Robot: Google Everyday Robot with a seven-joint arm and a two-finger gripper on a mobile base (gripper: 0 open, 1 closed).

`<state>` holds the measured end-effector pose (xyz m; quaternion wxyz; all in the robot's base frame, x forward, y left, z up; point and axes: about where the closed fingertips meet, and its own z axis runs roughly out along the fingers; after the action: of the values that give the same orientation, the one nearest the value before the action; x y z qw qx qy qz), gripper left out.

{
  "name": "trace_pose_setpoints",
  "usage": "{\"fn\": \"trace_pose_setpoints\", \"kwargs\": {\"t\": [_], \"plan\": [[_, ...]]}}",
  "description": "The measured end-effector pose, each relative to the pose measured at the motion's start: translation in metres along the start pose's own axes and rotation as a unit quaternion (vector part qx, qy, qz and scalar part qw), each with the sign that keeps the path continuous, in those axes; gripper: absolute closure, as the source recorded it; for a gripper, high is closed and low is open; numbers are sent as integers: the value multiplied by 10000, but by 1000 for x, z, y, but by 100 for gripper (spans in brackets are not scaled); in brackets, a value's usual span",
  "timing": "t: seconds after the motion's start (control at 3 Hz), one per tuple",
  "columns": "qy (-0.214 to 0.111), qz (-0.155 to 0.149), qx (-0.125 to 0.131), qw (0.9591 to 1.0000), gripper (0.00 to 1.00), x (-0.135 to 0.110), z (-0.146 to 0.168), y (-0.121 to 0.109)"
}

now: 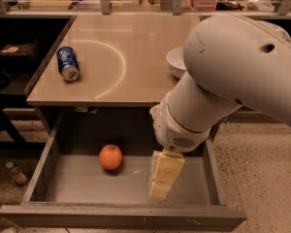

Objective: Pick orange from top drawer and place on counter

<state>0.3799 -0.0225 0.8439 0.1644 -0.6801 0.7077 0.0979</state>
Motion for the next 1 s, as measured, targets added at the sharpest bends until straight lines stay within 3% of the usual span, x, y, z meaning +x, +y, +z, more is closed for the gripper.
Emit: {"fn": "trace_pose_setpoints", "kwargs": {"t": [0.33,0.67,1.0], "plan": [[-252,168,50,9995,0,-11,23,-8],[-507,577,198,9968,0,-29,68,-35],[-632,1107,290,9914,0,-37,106,-57]]}}
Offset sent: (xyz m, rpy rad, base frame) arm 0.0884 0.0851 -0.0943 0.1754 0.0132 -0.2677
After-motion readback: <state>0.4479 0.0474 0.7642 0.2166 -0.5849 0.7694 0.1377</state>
